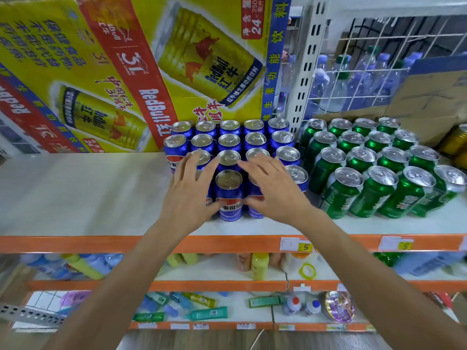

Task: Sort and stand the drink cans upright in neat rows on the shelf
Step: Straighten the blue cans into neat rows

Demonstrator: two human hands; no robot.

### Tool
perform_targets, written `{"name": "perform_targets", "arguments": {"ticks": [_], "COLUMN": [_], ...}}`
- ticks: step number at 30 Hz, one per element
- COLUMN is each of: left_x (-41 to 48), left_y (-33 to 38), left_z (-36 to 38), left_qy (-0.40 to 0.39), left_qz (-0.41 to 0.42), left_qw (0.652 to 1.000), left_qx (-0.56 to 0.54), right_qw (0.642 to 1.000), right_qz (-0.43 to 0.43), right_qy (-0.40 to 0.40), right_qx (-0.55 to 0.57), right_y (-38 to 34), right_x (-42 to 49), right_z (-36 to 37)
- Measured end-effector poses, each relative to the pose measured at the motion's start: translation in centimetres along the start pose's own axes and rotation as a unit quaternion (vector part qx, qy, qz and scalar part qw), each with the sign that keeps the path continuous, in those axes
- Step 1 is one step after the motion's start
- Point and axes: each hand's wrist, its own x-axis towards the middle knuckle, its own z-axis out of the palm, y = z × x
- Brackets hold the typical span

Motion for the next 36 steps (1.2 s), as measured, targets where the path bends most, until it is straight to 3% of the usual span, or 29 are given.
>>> {"name": "perform_targets", "arguments": {"ticks": [3,10,22,25,28,31,36], "left_x": [1.5,3.6,4.2,4.2,4.1,4.7,5.6], "left_y": [2.5,7.7,8.6,8.9,9.9,12.2,17.4], "left_z": [0.4,2.6,2.8,2.8,2.6,2.6,3.9], "left_qy": [0.023,-0.048,-0.077,-0.077,-0.029,0.018,-0.035], "left_qz": [0.059,0.110,0.077,0.073,0.089,0.114,0.130], "left_qw": [0.998,0.992,0.992,0.993,0.995,0.990,0.982], "left_qx": [-0.031,-0.048,-0.064,-0.054,-0.041,-0.086,-0.134], "right_qw": [0.998,0.985,0.979,0.981,0.985,0.988,0.973], "right_qz": [0.038,0.161,0.166,0.153,0.132,0.107,0.123], "right_qy": [0.044,-0.011,0.078,0.061,0.040,0.093,0.195], "right_qx": [0.028,0.067,0.092,0.099,0.103,0.063,0.004], "right_y": [2.9,6.7,6.4,6.5,6.4,7.5,11.7], "right_x": [-1.3,-3.8,-4.7,-4.8,-5.7,-7.8,-12.1], "right_z": [-1.9,-2.7,-1.4,-1.7,-2.5,-3.6,-6.5]}}
